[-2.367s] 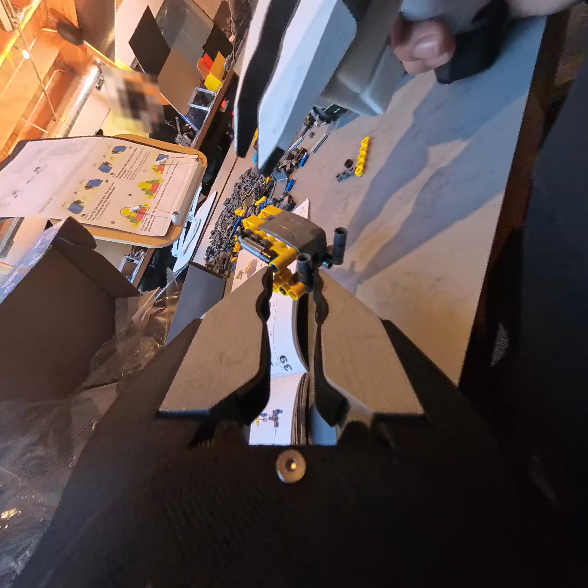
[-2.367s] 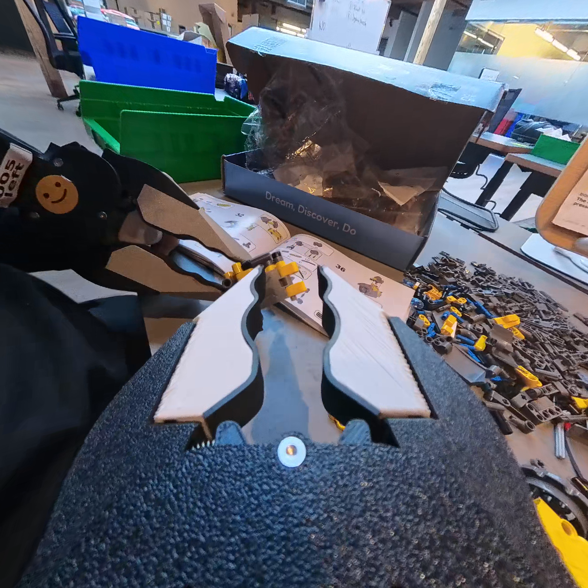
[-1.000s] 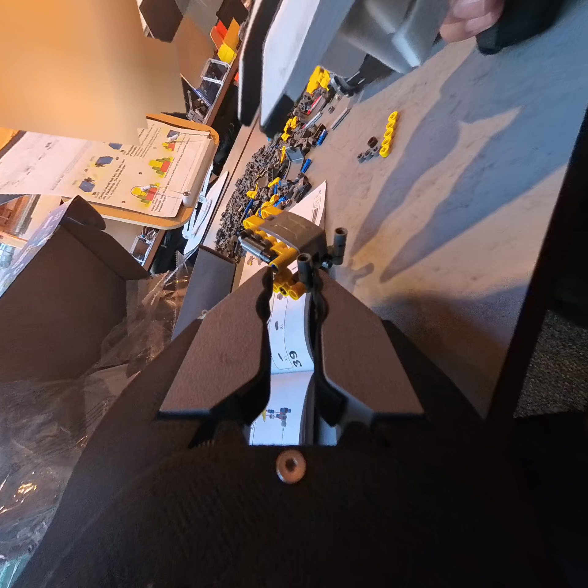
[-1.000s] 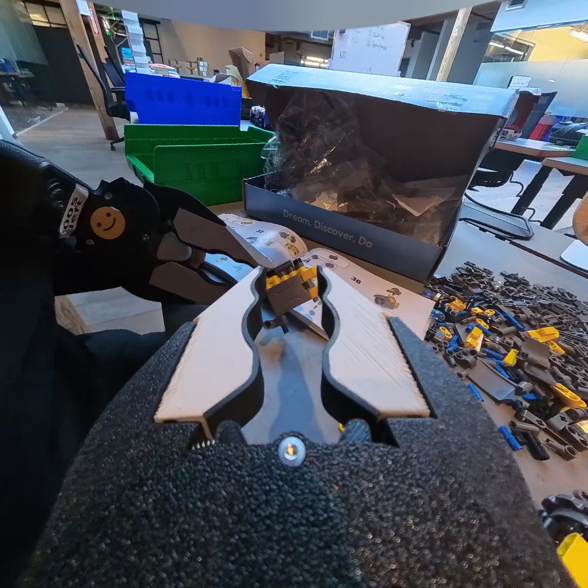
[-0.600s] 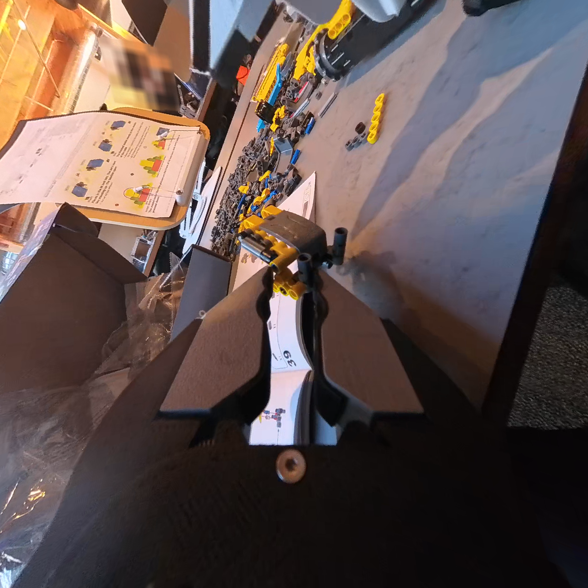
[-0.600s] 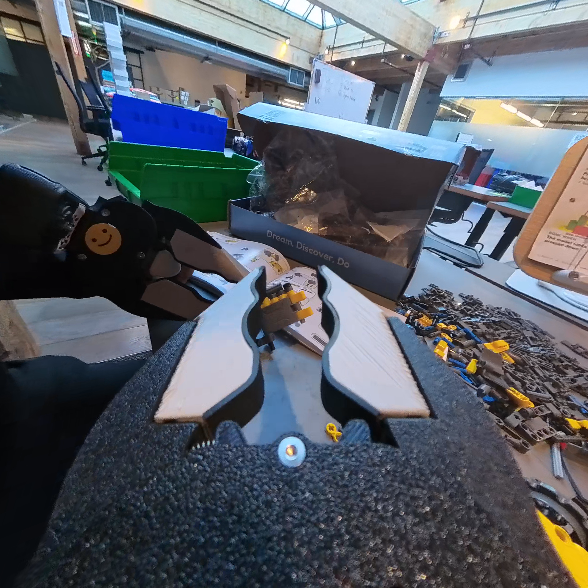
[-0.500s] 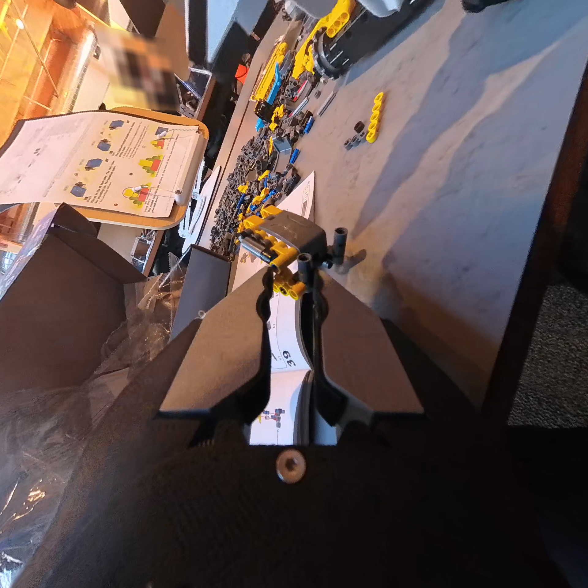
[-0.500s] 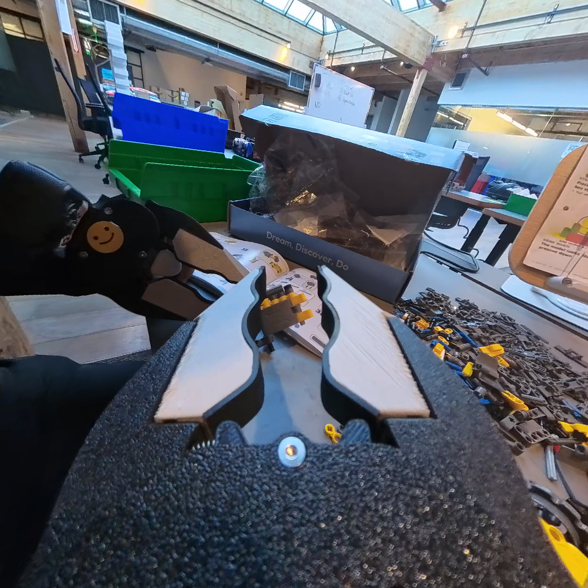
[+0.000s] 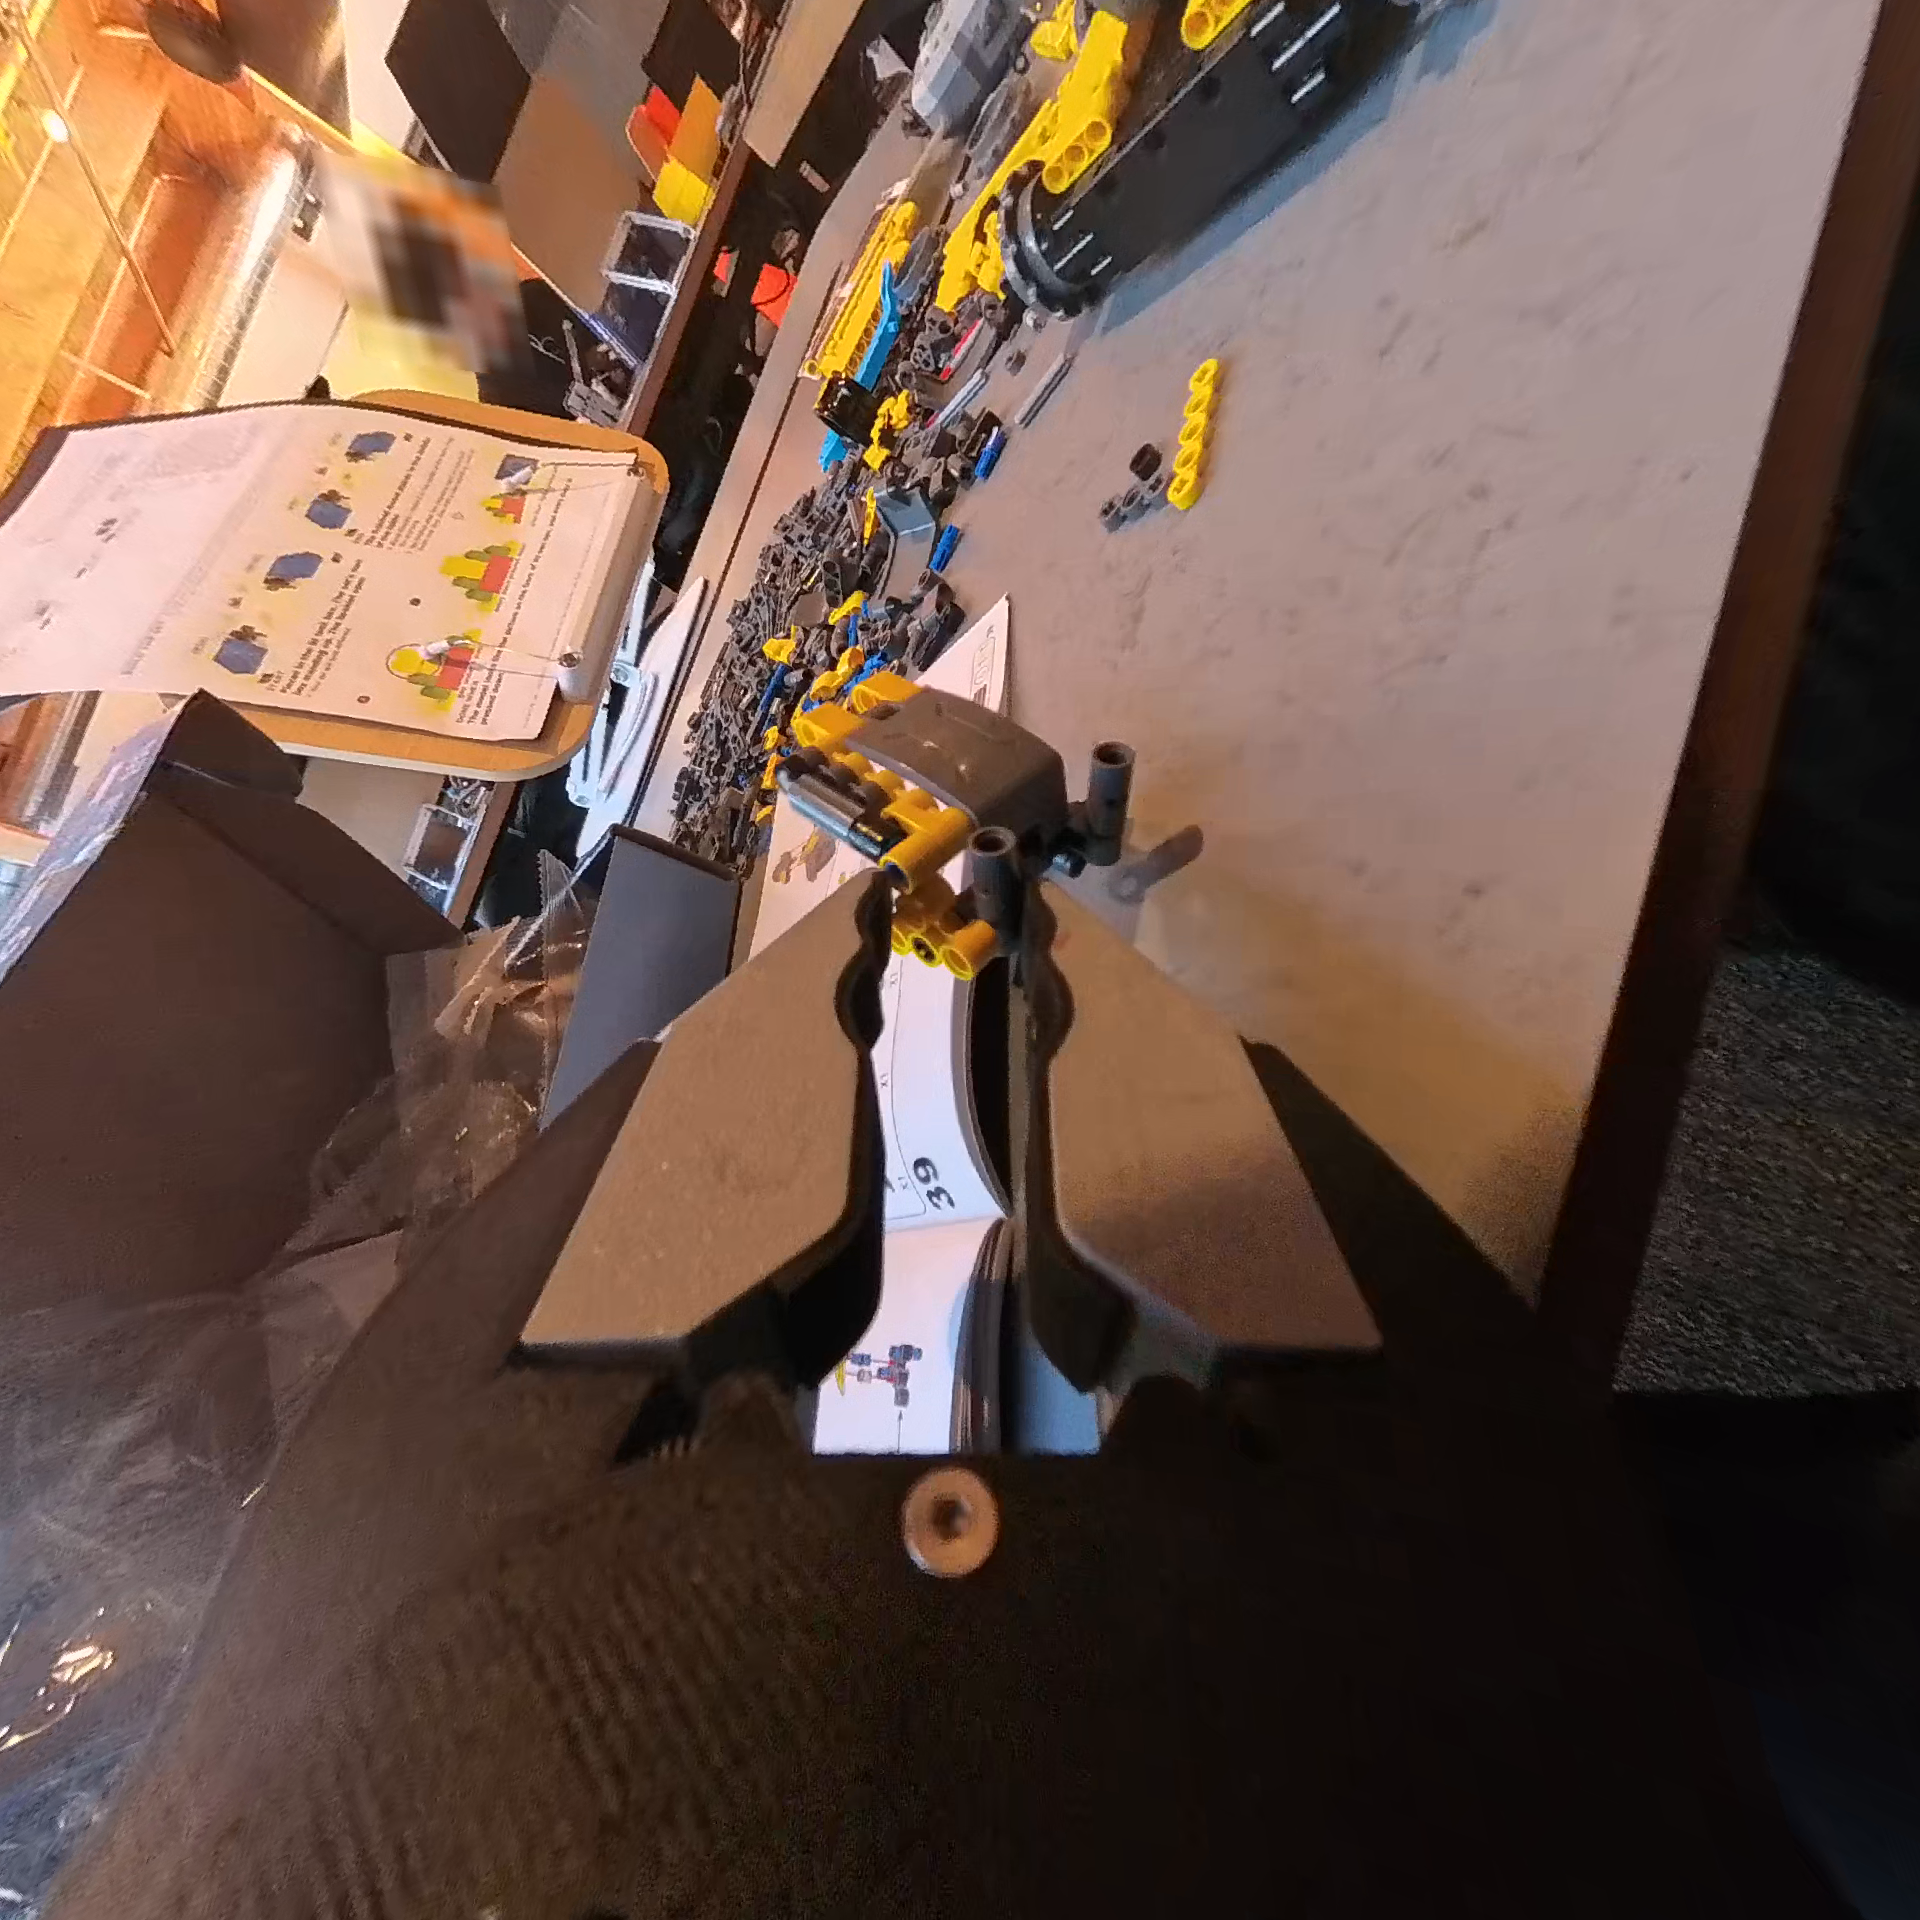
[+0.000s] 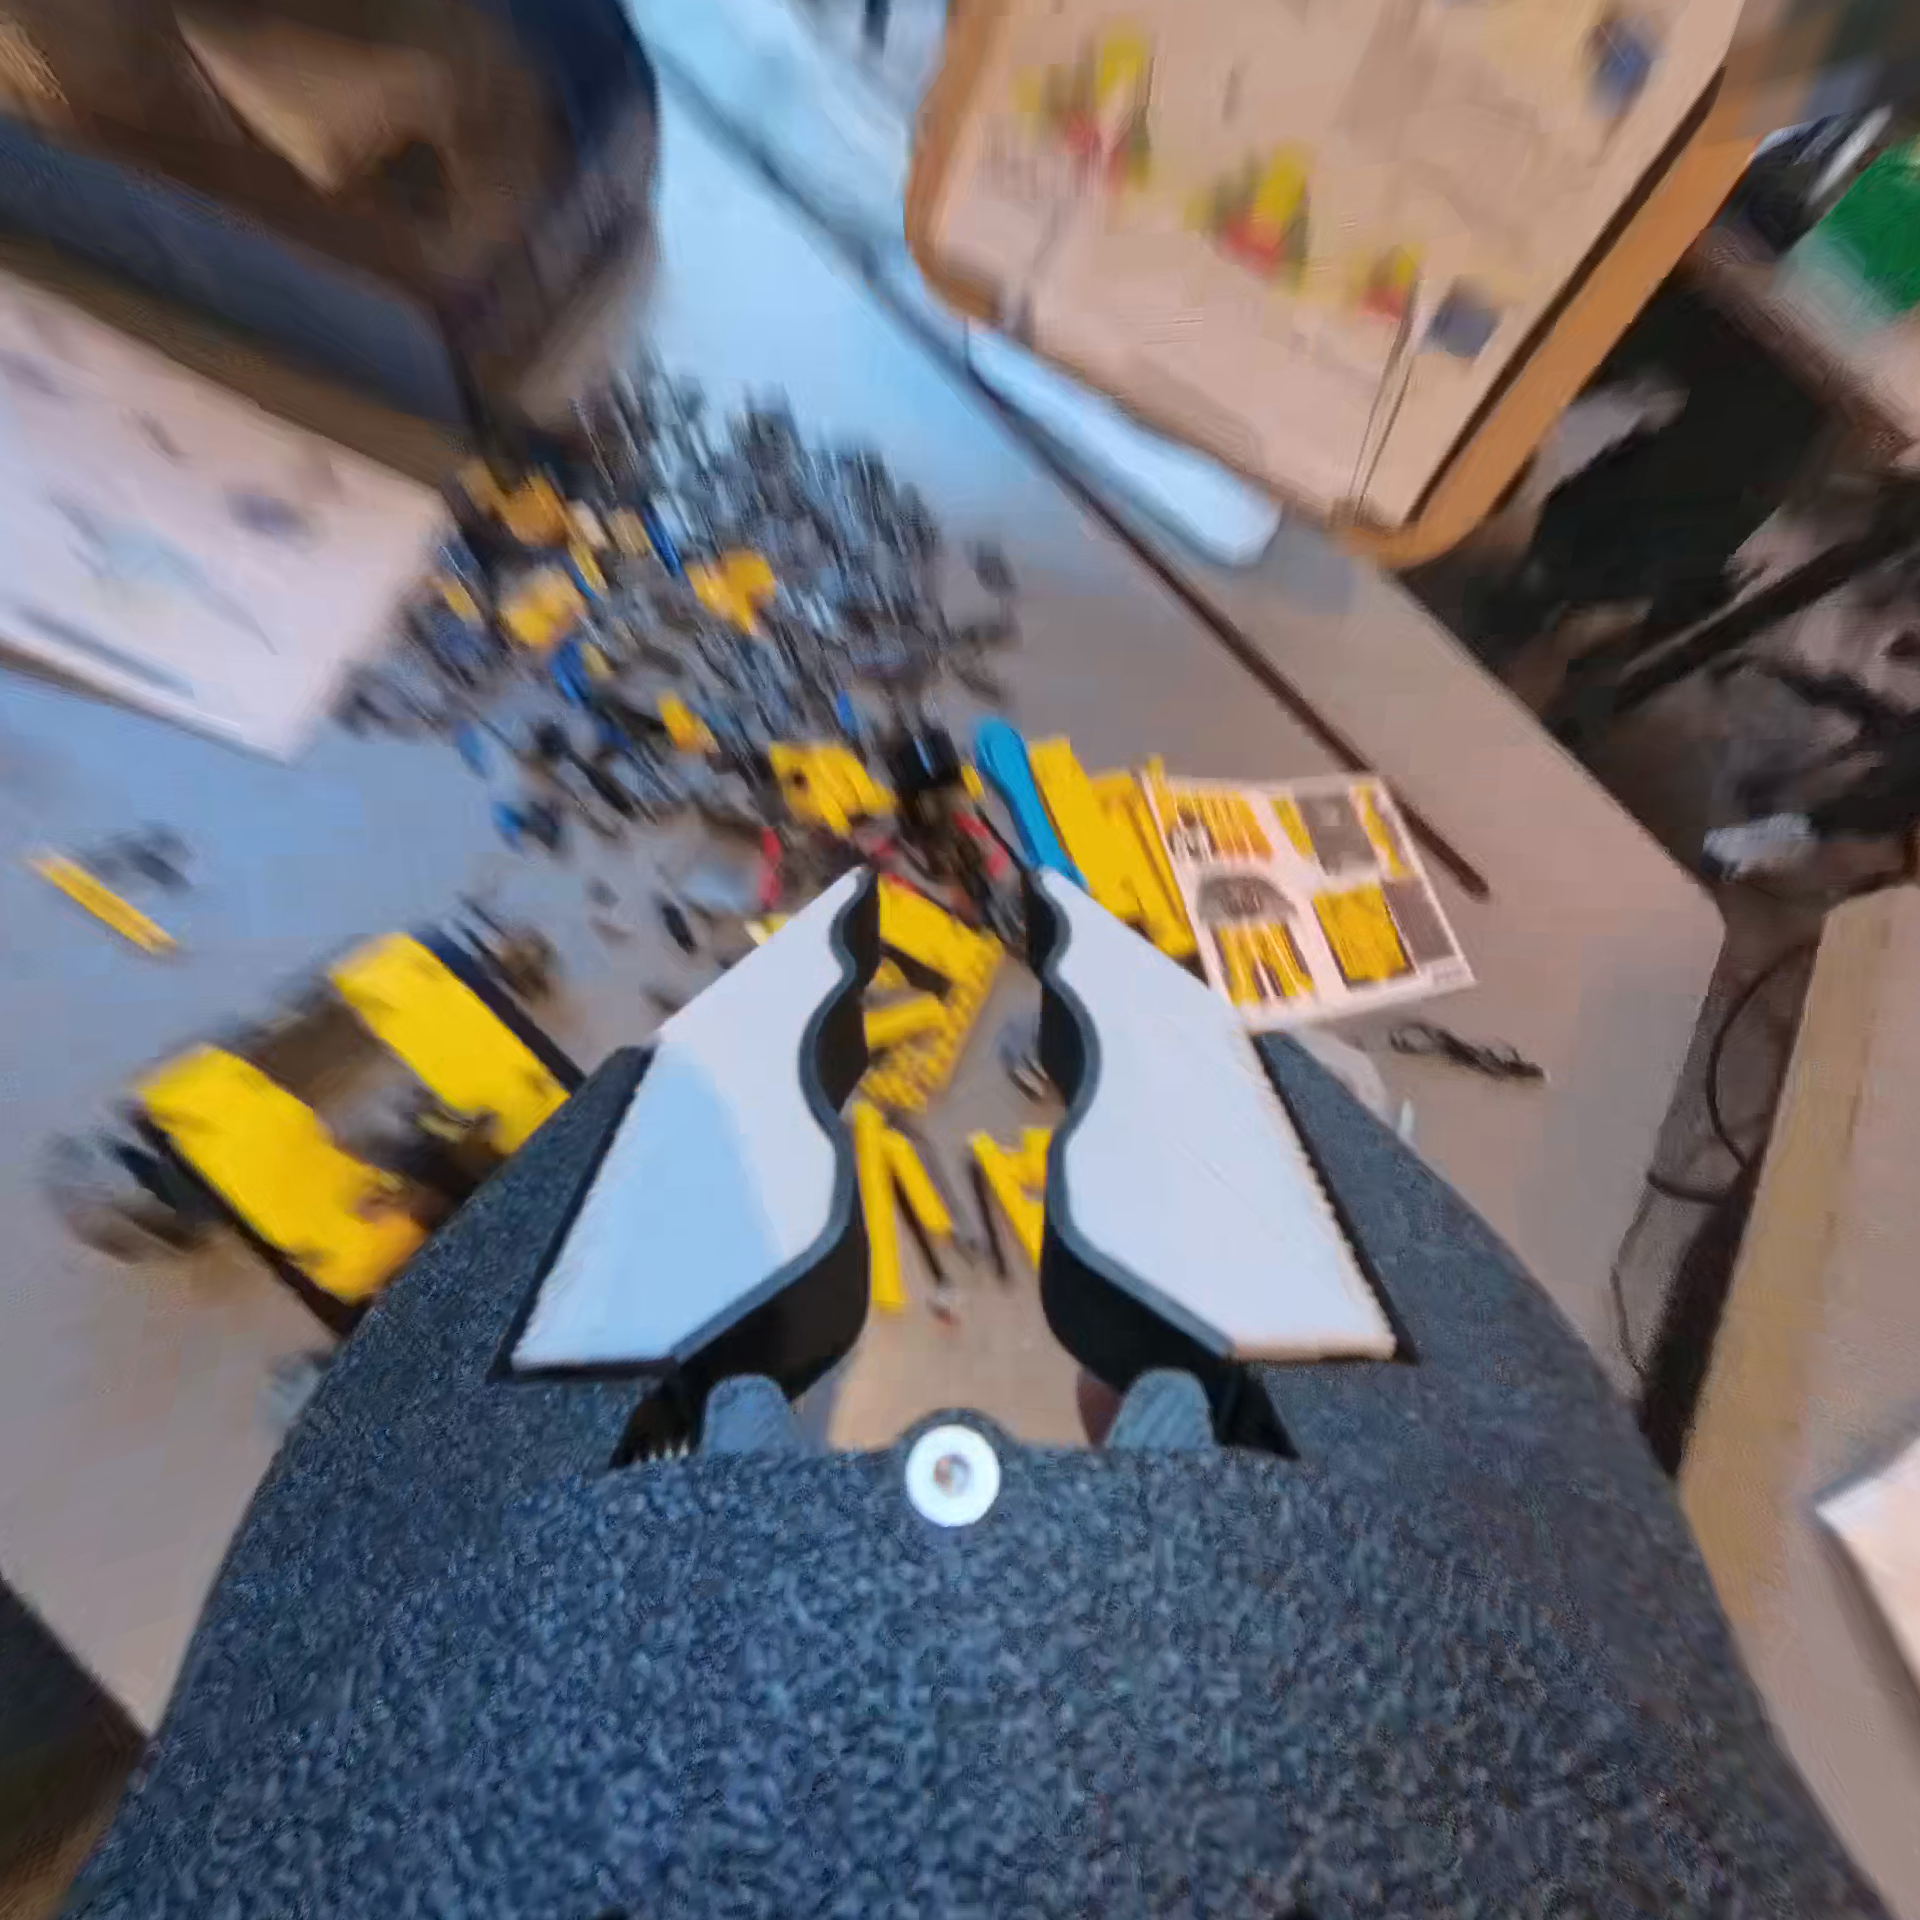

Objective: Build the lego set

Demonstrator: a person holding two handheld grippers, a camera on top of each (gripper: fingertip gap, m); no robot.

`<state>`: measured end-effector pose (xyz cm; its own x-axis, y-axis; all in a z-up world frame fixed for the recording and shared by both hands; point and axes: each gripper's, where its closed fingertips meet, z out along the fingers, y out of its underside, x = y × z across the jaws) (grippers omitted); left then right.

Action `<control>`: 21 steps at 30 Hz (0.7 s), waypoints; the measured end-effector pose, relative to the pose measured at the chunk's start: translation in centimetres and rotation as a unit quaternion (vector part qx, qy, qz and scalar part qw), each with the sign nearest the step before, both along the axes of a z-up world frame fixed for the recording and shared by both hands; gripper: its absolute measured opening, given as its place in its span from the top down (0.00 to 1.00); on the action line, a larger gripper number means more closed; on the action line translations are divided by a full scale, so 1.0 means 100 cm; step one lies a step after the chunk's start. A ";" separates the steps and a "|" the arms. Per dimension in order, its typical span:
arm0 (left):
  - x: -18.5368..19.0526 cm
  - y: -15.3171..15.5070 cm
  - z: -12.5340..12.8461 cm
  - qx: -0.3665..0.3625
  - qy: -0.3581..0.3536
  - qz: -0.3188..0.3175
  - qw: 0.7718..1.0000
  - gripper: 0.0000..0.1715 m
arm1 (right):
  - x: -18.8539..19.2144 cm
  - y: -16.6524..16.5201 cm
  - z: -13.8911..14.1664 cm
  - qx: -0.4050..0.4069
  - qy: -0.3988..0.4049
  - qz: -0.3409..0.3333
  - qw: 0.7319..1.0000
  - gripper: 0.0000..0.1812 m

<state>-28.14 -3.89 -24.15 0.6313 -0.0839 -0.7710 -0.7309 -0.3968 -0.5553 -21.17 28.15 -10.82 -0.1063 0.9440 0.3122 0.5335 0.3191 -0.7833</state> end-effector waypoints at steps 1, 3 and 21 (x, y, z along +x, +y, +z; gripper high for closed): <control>0.000 0.000 0.000 0.000 0.001 0.000 1.000 0.87 | -0.004 0.026 -0.015 0.010 -0.051 0.001 0.999 0.88; -0.001 0.000 0.001 0.001 -0.005 0.002 1.000 0.87 | -0.017 0.066 -0.046 0.023 -0.140 0.013 0.990 0.90; -0.020 0.001 0.008 0.010 -0.080 0.046 0.996 0.86 | -0.051 0.146 -0.178 0.015 -0.424 0.142 0.894 0.97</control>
